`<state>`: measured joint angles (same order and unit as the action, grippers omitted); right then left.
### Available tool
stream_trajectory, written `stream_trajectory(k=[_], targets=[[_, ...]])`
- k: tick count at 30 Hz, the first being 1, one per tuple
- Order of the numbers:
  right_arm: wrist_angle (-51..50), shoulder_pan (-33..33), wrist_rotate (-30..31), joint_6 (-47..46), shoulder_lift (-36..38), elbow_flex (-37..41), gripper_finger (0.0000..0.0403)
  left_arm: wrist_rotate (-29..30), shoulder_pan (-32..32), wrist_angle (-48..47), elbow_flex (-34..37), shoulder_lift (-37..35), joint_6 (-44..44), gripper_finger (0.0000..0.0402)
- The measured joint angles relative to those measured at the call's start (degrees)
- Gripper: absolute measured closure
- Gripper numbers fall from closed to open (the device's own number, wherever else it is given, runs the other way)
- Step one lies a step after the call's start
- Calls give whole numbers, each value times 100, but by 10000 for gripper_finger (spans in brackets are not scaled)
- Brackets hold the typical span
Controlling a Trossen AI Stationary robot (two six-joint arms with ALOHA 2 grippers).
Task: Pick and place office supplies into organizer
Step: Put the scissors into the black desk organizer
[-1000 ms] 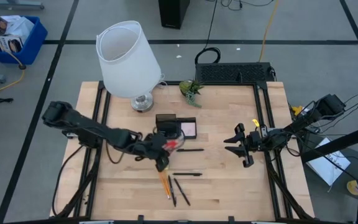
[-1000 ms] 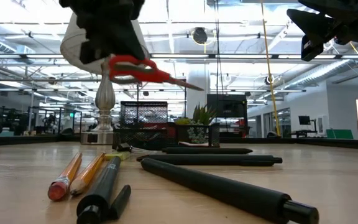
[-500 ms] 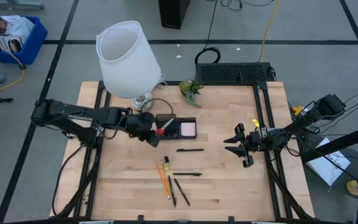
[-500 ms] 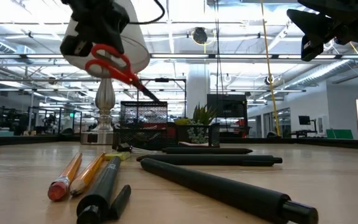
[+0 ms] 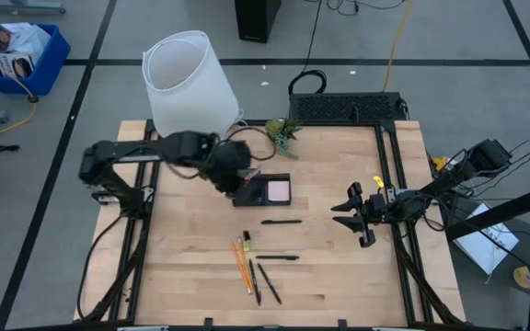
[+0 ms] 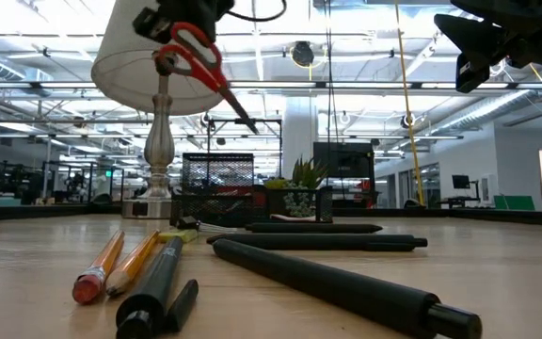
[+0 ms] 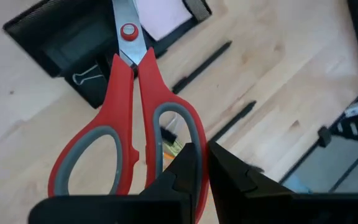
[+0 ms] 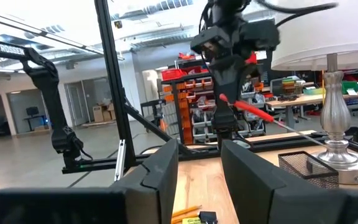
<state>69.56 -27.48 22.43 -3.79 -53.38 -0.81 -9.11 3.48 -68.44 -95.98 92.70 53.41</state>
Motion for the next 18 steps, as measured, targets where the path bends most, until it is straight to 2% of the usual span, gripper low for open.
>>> stream_trajectory(k=[10, 18], targets=[[0, -1, 0, -1, -1, 2, 288, -802, 679, -2178, -2100, 1624, -601, 370], [0, 1, -2, 0, -1, 1, 285, -877, 743, -2160, -2365, 1634, -577, 370]])
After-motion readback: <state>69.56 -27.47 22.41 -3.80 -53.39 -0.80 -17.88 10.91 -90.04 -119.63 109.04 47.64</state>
